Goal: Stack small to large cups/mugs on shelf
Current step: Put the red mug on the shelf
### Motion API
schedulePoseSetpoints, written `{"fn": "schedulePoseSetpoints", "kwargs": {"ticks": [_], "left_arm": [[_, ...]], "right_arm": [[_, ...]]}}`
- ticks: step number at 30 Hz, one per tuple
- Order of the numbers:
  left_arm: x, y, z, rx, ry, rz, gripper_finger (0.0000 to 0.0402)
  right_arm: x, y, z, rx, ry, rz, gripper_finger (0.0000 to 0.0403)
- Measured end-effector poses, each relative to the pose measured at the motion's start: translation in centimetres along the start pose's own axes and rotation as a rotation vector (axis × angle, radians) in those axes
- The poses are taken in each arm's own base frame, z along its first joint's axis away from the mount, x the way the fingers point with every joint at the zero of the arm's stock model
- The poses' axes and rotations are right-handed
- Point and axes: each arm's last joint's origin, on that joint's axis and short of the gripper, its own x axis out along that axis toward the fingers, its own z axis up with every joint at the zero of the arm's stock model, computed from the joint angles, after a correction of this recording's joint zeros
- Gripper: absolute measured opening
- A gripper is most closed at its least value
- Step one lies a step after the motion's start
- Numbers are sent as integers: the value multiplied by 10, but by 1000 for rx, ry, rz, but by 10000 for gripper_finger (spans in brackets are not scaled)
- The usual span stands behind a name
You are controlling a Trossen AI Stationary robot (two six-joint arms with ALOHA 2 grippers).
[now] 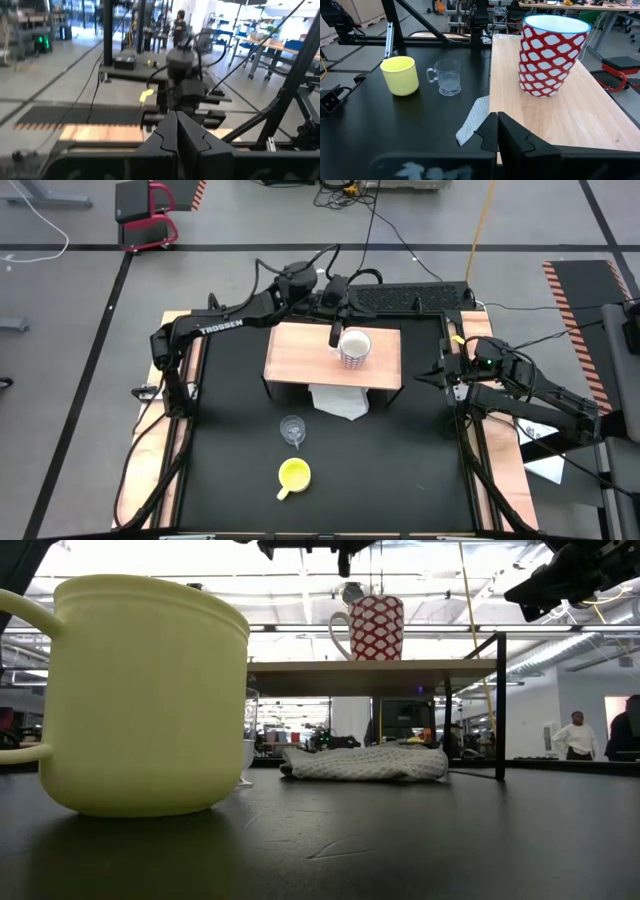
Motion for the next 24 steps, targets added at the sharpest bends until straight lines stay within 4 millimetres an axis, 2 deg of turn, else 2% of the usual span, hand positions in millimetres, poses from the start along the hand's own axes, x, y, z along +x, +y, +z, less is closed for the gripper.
{"fn": "schedulePoseSetpoints", "kwargs": {"ticks": [5, 14, 24], "left_arm": [[-11, 6, 12, -11, 93, 116, 0], [-27, 0, 32, 17, 207, 142, 0], [-32, -2, 15, 44, 404, 141, 0]], "right_arm": [[0, 0, 0, -1, 0, 0, 0], [0, 0, 0, -5, -4, 0, 0], [0, 0, 1, -6, -6, -1, 0]]}}
